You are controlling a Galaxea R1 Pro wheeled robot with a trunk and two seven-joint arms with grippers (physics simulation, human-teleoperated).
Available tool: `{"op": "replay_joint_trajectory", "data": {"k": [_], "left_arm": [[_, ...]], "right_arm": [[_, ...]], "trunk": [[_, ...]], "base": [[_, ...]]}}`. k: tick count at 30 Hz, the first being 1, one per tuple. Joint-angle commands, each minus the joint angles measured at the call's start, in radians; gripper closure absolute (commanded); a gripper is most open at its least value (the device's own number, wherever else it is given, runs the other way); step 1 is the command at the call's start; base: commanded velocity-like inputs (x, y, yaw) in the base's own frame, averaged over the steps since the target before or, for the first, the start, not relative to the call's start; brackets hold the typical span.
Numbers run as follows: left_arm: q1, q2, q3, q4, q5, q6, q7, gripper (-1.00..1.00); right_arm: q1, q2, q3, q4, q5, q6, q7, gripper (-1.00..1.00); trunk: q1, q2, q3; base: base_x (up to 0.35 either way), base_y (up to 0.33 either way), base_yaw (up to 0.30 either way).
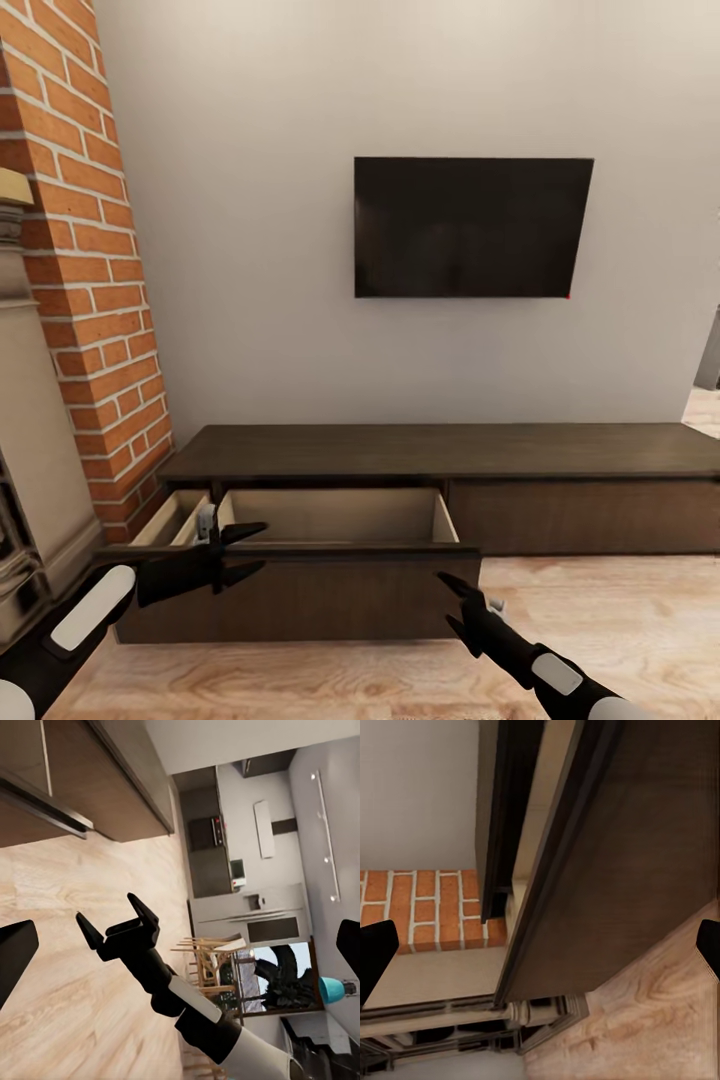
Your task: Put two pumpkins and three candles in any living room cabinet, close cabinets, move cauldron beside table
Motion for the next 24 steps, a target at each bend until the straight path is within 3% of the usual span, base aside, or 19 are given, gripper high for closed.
{"op": "replay_joint_trajectory", "data": {"k": [1, 5, 14, 24], "left_arm": [[-0.001, 0.001, -0.003, 0.001, 0.001, 0.002, -0.005, -1.0], [-0.001, 0.004, -0.002, 0.001, 0.001, 0.002, -0.005, -1.0], [-0.001, 0.001, -0.002, 0.002, 0.002, 0.002, -0.005, -1.0], [-0.001, 0.004, -0.001, 0.002, 0.001, 0.002, -0.005, -1.0]], "right_arm": [[-0.001, -0.001, 0.006, 0.001, -0.011, 0.005, 0.002, -1.0], [-0.001, 0.0, 0.006, 0.016, -0.011, 0.004, 0.003, -1.0], [-0.001, 0.0, 0.006, 0.029, -0.012, 0.004, 0.005, -1.0], [-0.001, 0.0, 0.006, 0.03, -0.012, 0.004, 0.005, -1.0]], "trunk": [[0.0, -0.001, -0.002], [0.0, -0.001, -0.007], [0.0, -0.001, -0.017], [0.0, -0.001, -0.03]], "base": [[0.0, 0.0, -0.179], [-0.063, 0.001, -0.195], [-0.257, 0.028, -0.203], [-0.03, 0.001, -0.192]]}}
